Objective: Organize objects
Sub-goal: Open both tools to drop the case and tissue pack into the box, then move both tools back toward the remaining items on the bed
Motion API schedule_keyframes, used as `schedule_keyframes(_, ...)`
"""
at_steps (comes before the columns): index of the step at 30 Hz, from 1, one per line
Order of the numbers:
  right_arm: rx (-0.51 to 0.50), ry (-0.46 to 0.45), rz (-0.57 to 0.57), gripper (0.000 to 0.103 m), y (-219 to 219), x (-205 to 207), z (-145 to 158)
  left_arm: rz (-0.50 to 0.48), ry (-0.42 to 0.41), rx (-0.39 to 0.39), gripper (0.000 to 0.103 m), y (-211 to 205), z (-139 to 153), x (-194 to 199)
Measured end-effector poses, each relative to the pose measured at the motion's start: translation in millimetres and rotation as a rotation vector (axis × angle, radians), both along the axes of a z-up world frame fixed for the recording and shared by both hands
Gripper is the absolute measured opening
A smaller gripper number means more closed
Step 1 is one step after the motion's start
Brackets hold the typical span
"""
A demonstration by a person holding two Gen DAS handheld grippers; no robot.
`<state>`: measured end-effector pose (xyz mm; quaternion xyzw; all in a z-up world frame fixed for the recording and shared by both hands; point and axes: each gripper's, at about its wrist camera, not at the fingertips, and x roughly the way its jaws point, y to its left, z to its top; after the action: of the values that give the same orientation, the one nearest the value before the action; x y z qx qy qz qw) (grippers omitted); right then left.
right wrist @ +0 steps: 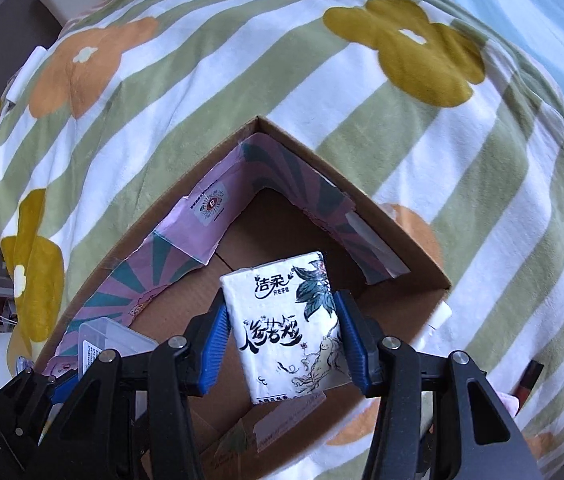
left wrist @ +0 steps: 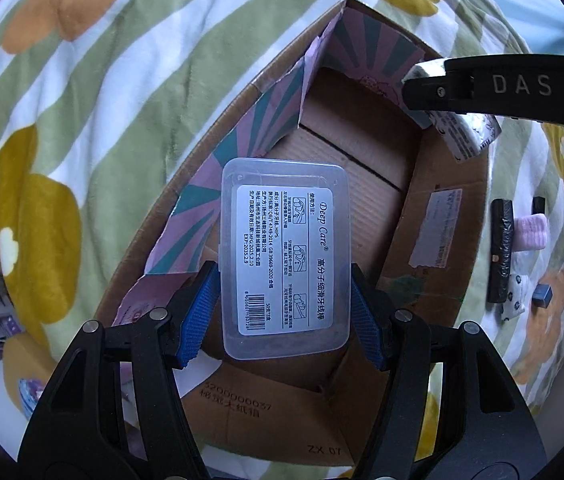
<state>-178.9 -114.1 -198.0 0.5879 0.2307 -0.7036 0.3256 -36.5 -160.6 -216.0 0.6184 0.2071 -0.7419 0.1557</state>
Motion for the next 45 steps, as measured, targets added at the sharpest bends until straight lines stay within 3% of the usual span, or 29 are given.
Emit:
schedule_keyframes(7, 0.037, -0.031, 0.098, 0.047, -19.9, 4.2, -36.8, -0.039, -0.049, 0.016, 0.059, 2.2, -29.4, -12.6)
schedule_keyframes(15, 0.033, -0.039, 0.117, 0.049, -21.3, 1.7, -46.6, -0.058, -0.067, 0.017, 0.06, 7.6, -40.0, -18.0)
schedule_keyframes(17, 0.027, -0.036, 0.136, 0.066, -22.8, 1.8, -45.6, -0.068, -0.051, -0.014, 0.07, 9.9, -33.9, -19.6)
schedule_keyframes(18, 0.018, -0.037, 0.138, 0.097, -22.8, 1.2, -44.6, -0.073, -0.039, -0.013, 0.091, 11.4, -30.1, -20.3)
schedule_keyframes(19, 0.007, -0.044, 0.141, 0.102, -22.5, -0.1, -43.5, -0.077, -0.032, -0.027, 0.103, 13.6, -25.6, -20.6)
schedule_keyframes(22, -0.005, -0.092, 0.129, 0.103, -19.2, -5.0, -43.9, -0.098, -0.014, -0.047, 0.103, 19.4, -19.7, -21.9)
schedule_keyframes(33, -0.005, -0.089, 0.127, 0.103, -10.9, 0.7, -28.9, -0.104, -0.006, -0.031, 0.103, 21.0, -22.3, -24.8)
schedule_keyframes(45, -0.055, -0.002, 0.111, 0.103, 3.3, 29.2, 37.8, -0.119, 0.067, -0.067, 0.103, 21.3, 21.6, -6.7)
